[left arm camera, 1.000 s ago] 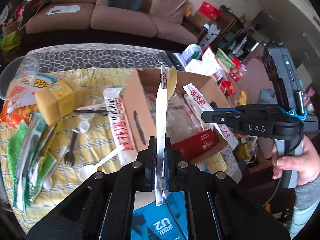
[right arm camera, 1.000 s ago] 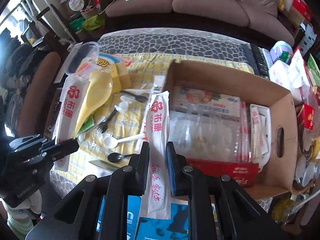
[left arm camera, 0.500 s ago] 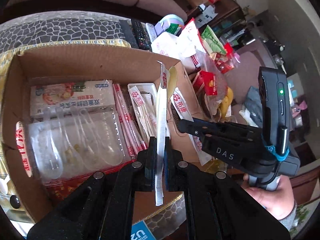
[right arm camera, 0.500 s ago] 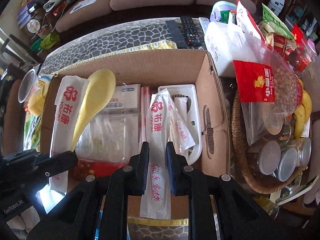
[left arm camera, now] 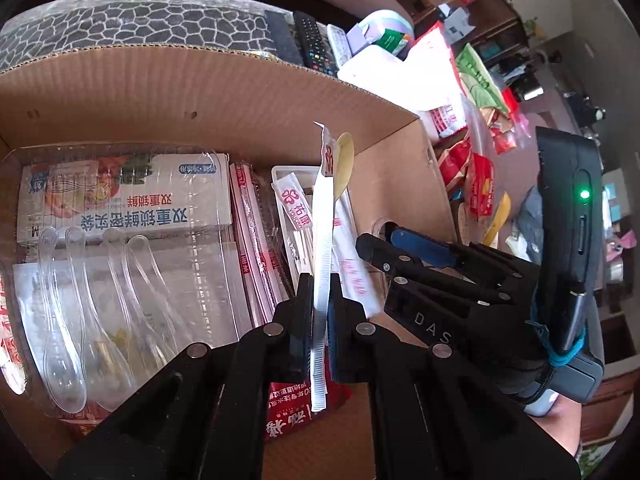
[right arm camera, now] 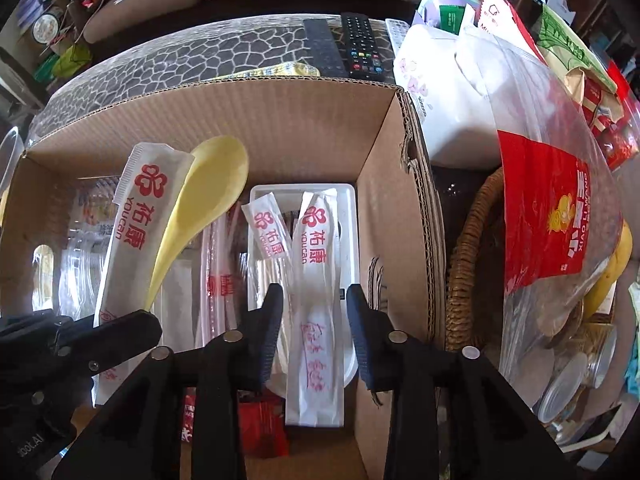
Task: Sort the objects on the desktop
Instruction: 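Lower the chopstick packet into the white tray with right while left drops the knife into the box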
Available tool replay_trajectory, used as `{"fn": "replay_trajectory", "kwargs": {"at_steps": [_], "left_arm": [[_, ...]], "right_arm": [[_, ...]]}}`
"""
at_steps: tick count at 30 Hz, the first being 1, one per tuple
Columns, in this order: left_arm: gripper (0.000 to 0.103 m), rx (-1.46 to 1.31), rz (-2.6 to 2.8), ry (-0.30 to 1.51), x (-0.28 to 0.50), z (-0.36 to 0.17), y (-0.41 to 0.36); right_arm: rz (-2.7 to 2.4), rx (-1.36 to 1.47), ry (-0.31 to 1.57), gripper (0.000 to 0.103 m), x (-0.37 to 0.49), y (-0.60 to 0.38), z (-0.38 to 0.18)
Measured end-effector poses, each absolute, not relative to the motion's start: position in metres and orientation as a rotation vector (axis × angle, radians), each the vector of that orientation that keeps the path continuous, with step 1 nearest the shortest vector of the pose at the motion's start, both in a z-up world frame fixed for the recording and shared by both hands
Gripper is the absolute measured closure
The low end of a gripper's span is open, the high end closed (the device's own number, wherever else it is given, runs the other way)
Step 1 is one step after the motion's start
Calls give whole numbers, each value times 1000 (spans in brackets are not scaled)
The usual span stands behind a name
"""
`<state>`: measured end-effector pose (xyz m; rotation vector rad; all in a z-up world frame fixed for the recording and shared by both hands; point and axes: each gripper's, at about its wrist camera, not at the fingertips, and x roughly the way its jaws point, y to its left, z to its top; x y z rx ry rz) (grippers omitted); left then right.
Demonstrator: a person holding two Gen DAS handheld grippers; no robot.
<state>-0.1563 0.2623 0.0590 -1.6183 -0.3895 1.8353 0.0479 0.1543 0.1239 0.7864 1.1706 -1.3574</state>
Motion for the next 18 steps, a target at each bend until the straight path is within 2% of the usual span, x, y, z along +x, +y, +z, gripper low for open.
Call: {"fn": "replay_trajectory", "kwargs": {"at_steps": [3, 10, 14, 18], "left_arm": [[97, -1634, 1833, -388, -156, 53, 266], [97, -1679, 1802, -414, -161, 43, 284], [97, -1752, 1752, -466, -167, 25, 303], [97, -1840, 1744, -492, -173, 7, 317]], "right_arm": [[-1347, 769, 1172, 64, 48, 155, 127], [-1346, 774, 1102, 62, 39, 163, 151], [-1341, 767, 1057, 55, 33, 172, 169], [-1355, 746, 1047, 57, 29, 176, 178]]}}
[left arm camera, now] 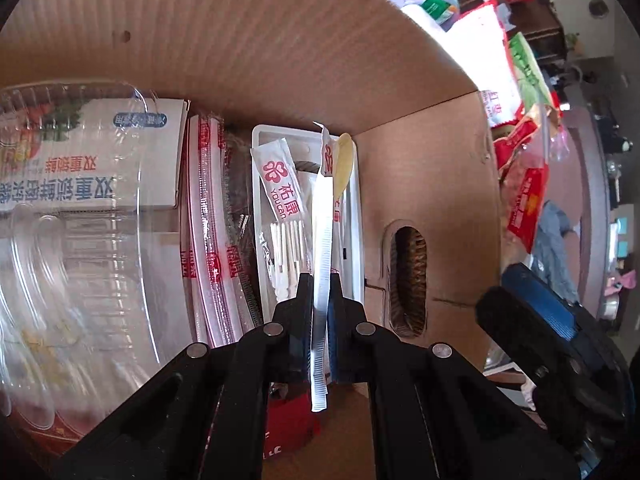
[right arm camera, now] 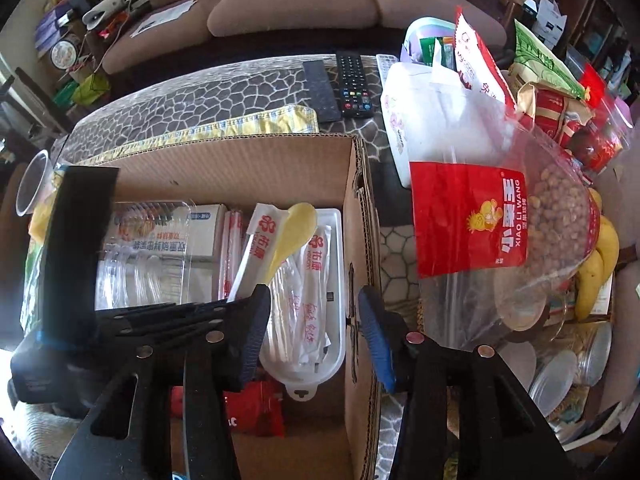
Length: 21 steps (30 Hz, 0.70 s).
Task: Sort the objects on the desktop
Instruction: 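Lower the chopstick packet into the white tray with right while left drops the knife into the box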
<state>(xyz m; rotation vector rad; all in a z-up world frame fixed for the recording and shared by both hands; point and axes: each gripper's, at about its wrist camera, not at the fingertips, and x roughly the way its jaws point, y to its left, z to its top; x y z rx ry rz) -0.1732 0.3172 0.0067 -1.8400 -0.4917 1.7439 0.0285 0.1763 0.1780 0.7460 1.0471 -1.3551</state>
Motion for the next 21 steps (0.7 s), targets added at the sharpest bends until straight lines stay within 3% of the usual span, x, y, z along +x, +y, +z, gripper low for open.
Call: {"fn": "replay_trajectory", "kwargs": {"at_steps": [6, 8, 13, 21], "left_arm": [[94, -1908, 1674, -623, -174, -7, 322], [78, -1912, 1664, -641, -171, -6, 321], [62, -1890, 1676, -658, -167, 3, 307], [62, -1799, 1759, -625, -168, 44, 264]], "right_arm": [[-1344, 757, 1017, 55, 21, 175, 181], [-1340, 759, 1006, 55, 20, 176, 180], [-1339, 764, 987, 55, 18, 182, 182], [-1343, 745, 983, 52, 27, 192, 193]]}}
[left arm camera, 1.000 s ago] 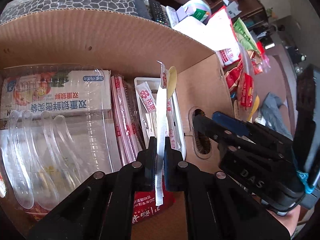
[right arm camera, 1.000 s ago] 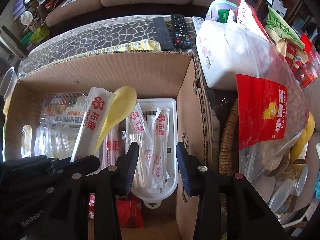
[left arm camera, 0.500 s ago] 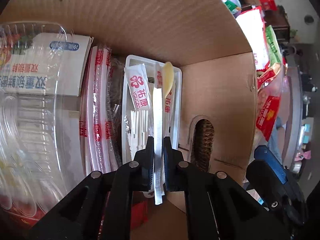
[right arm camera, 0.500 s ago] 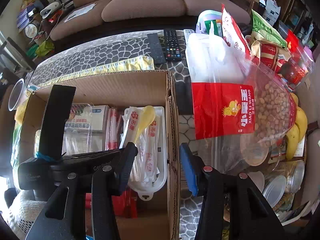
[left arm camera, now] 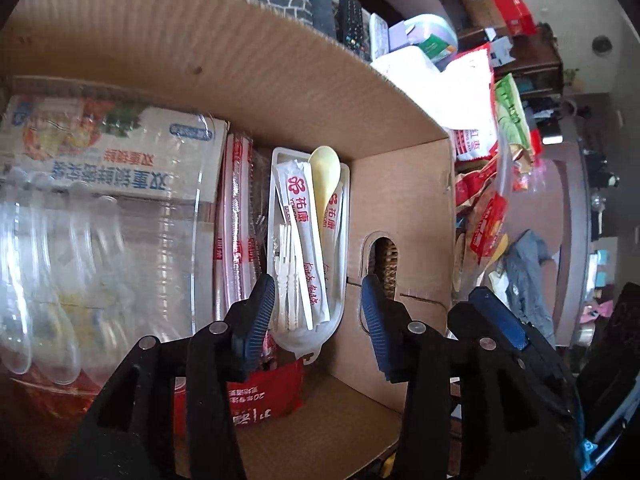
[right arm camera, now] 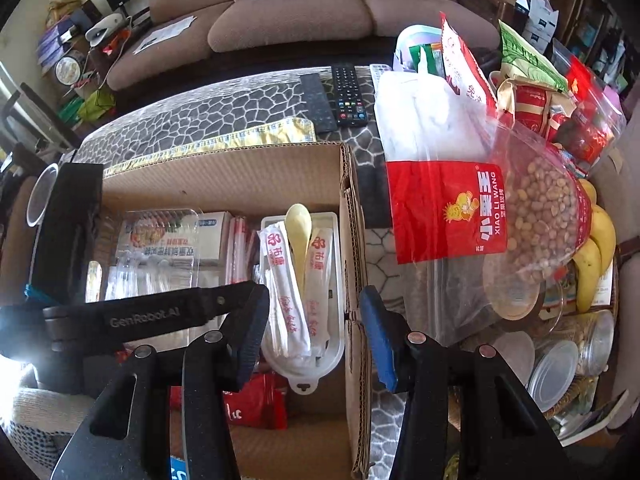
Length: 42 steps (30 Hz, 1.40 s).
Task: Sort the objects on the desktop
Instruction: 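Lower the chopstick packet into the white tray with right while left drops the knife into the box, then grasp the yellow plastic spoon inside the box with the right gripper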
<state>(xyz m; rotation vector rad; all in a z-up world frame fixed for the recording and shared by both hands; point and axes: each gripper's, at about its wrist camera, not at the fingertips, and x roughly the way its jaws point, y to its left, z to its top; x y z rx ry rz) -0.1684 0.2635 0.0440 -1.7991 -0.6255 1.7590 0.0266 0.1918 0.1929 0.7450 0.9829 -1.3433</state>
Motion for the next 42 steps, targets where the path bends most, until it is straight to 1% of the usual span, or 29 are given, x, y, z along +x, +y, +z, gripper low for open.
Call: {"fn": "replay_trajectory", "kwargs": {"at_steps": [2, 7, 8, 11, 14, 19, 22, 23, 28, 33, 42], "left_arm": [[61, -1769, 1783, -577, -166, 56, 253], [61, -1679, 1868, -421, -155, 91, 216], [59, -1656, 1882, -377, -153, 96, 210], [58, -1597, 1940, -224, -150, 112, 207], [54, -1542, 1977, -131, -143, 118, 197], [54, -1479, 1964, -92, -136, 124, 181], [54, -1414, 1965, -33, -131, 128, 180], [54, -1395, 1961, -19, -130, 130, 181], [54, -1321, 1964, 40, -128, 133, 184], [54, -1294, 1936, 35, -131, 128, 185], [54, -1295, 1906, -7, -134, 118, 176]], "right_arm": [[-1347, 741, 982, 50, 30, 194, 196], [-1337, 739, 990, 50, 45, 194, 193], [-1334, 742, 996, 50, 49, 192, 190], [-1324, 739, 1012, 50, 62, 187, 182], [-1323, 741, 1019, 50, 72, 182, 175], [-1351, 756, 1005, 50, 77, 165, 163], [-1371, 769, 1009, 53, 77, 147, 151], [-1378, 775, 1016, 55, 76, 140, 146], [-1422, 783, 1098, 56, 74, 107, 111], [-1443, 784, 1137, 56, 71, 86, 88], [-1461, 752, 1206, 56, 73, 73, 68]]}}
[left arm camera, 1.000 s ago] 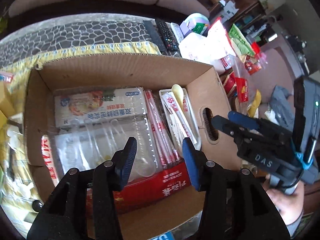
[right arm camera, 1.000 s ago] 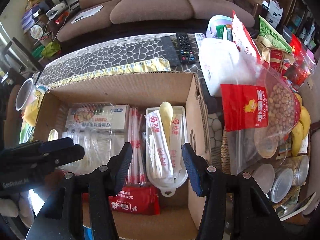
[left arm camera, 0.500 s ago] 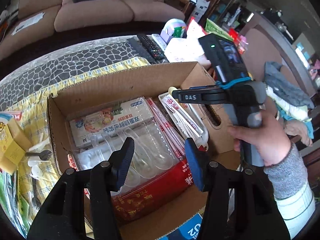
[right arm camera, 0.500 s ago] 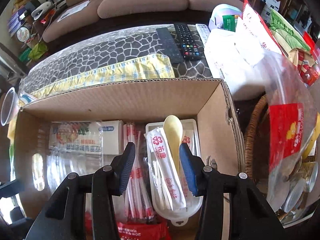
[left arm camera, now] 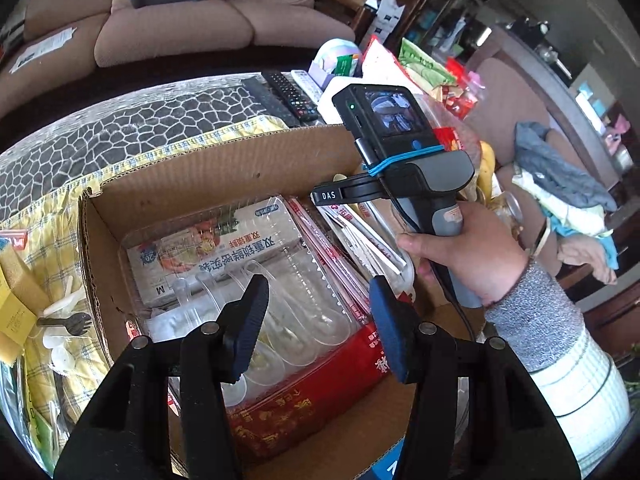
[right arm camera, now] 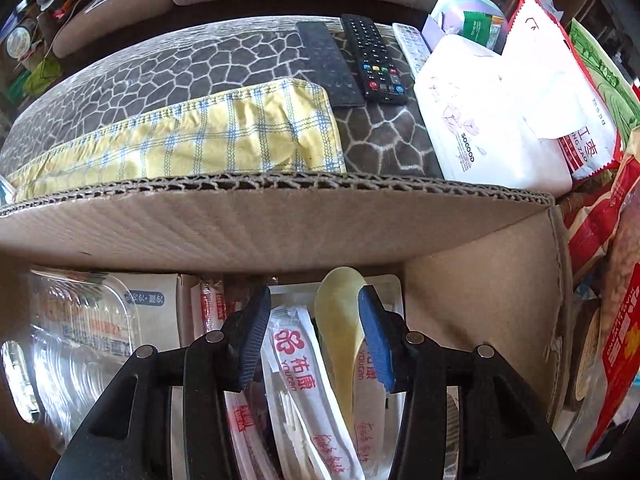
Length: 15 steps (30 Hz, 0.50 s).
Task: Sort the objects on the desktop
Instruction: 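Grasp the yellow plastic spoon inside the box with the right gripper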
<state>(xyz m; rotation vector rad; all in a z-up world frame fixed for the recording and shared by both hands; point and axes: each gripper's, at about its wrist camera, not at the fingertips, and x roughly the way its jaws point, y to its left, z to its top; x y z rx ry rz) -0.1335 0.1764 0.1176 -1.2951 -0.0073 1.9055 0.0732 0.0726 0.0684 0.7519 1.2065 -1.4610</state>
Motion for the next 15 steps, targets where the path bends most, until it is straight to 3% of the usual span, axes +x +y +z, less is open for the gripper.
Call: {"fn": "replay_trajectory", "kwargs": {"at_steps": [8, 10, 11, 15], "left_arm": [[54, -1298, 1891, -37, -135, 118, 174], [54, -1295, 1892, -40, -135, 119, 174], [54, -1295, 1893, -41, -135, 119, 173], [54, -1301, 1890, -53, -137, 117, 172]], "right_arm": [[-1439, 793, 1169, 57, 69, 73, 71], [-1398, 818, 1159, 71, 70, 74, 69], [-1374, 831, 1153, 91, 71, 75, 69], [-1362, 804, 1152, 91, 77, 80, 75]]}}
